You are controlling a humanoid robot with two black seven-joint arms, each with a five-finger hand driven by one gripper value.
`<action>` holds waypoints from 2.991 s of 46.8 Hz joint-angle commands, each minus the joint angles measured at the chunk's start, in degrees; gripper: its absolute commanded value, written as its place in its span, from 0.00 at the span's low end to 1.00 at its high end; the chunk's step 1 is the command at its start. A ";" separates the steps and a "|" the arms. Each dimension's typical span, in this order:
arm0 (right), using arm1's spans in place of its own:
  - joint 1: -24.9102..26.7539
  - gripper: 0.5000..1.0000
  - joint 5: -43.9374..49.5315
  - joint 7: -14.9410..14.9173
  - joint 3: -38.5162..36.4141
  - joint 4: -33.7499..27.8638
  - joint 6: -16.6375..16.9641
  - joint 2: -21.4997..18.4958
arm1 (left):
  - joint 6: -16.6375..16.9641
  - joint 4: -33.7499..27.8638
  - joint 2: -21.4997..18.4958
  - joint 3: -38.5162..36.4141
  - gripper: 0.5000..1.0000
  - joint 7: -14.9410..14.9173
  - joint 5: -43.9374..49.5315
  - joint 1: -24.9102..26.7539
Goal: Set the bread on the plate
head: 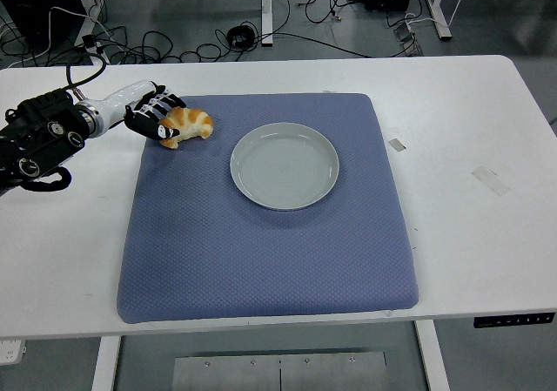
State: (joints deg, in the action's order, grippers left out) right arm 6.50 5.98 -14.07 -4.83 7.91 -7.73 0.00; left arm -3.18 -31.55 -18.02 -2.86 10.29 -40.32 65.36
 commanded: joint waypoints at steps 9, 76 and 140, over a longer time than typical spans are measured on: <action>0.00 1.00 0.00 0.00 -0.01 0.00 0.00 0.00 | -0.08 0.00 -0.09 -0.04 0.18 0.00 -0.02 0.21; 0.00 1.00 0.00 0.00 -0.01 0.00 0.00 0.00 | -1.04 -9.23 0.97 0.75 0.17 0.17 0.07 5.74; 0.00 1.00 0.00 0.00 -0.01 0.00 0.00 0.00 | -0.52 -14.68 5.80 0.14 0.22 0.08 0.07 3.81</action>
State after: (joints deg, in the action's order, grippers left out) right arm 6.50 5.98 -14.07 -4.81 7.91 -7.74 0.00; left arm -3.69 -46.21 -12.24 -2.71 10.36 -40.26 69.54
